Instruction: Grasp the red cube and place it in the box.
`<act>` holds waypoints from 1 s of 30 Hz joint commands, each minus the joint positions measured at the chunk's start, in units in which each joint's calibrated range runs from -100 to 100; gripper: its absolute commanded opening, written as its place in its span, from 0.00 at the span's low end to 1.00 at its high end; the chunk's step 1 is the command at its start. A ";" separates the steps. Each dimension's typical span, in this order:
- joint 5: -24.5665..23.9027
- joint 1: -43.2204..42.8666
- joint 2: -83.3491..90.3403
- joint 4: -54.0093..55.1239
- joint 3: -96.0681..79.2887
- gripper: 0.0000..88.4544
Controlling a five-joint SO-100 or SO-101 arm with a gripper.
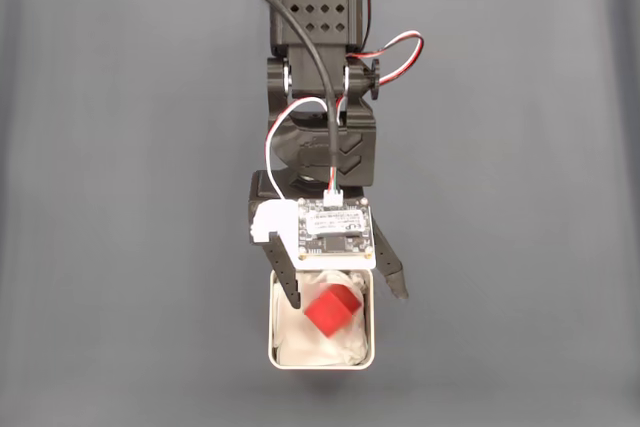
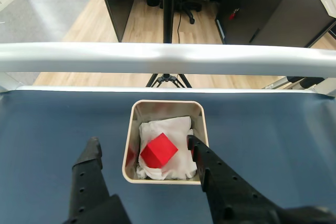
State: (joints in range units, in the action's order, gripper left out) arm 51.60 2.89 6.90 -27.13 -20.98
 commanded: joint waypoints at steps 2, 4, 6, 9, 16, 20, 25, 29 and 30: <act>0.15 0.52 2.63 0.98 0.45 0.43; 0.10 0.52 2.71 0.90 0.45 0.43; 0.05 0.52 2.80 0.90 0.36 0.43; 0.00 0.66 2.97 1.06 -0.01 0.43; -0.05 0.80 3.15 1.14 -0.28 0.43; -0.15 0.80 3.15 1.14 -0.28 0.43; -0.54 0.87 3.41 1.14 -0.28 0.42; -1.47 0.66 4.10 1.64 -0.28 0.22; -1.95 0.59 4.53 2.46 -0.37 0.12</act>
State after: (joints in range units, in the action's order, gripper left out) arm 50.72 2.89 6.90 -26.81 -21.70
